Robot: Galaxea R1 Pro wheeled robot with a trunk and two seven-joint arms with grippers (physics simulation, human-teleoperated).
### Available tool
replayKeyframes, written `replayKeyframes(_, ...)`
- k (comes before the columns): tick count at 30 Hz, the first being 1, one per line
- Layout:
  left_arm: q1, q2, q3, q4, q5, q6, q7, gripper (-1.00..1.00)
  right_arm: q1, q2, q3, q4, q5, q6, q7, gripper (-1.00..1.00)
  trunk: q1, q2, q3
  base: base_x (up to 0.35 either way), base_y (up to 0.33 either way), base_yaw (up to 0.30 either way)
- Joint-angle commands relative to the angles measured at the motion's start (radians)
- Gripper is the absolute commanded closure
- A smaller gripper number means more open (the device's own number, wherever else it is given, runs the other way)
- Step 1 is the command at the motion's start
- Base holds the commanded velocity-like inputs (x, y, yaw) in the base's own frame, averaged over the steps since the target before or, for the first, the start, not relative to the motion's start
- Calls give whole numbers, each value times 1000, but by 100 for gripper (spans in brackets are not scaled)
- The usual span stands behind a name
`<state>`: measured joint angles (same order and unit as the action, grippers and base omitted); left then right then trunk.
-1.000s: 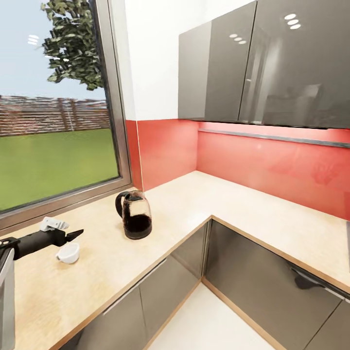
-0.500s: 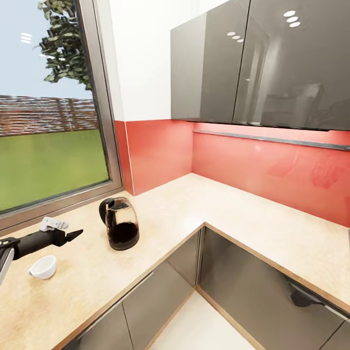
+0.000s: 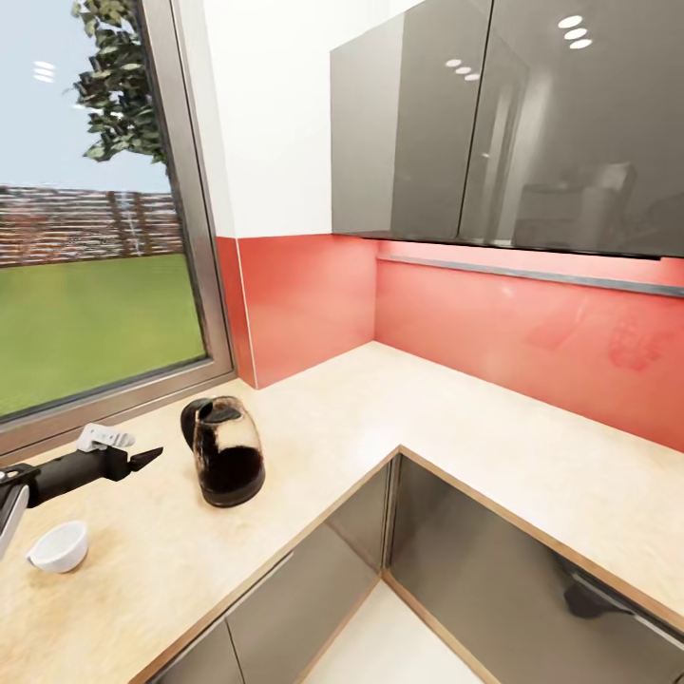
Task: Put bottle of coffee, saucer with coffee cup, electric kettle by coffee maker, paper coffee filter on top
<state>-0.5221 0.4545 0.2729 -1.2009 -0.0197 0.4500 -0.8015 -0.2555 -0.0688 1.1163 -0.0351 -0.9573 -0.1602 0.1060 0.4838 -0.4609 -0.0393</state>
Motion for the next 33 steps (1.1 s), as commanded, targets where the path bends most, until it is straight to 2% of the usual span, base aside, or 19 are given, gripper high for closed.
replayKeyframes(1, -1, -1, 2, -1, -2, 7, -4, -100, -1, 0, 7, 0, -11, -2, 4, -100, 1, -2, -2, 55, -5, 0)
replayKeyframes(27, -1, 4, 6, 0, -7, 7, -3, -100, -1, 0, 7, 0, -11, -2, 4, -100, 1, -2, -2, 9, -1, 0)
replayKeyframes(29, 0, 3, 5, 1, -15, 7, -2, -100, -1, 0, 7, 0, -11, -2, 4, -100, 1, -2, -2, 109, 0, 0)
replayKeyframes(33, -1, 2, 2, 1, -53, 6, -2, -100, -1, 0, 7, 0, -11, -2, 4, -100, 1, -2, -2, 250, 0, 0)
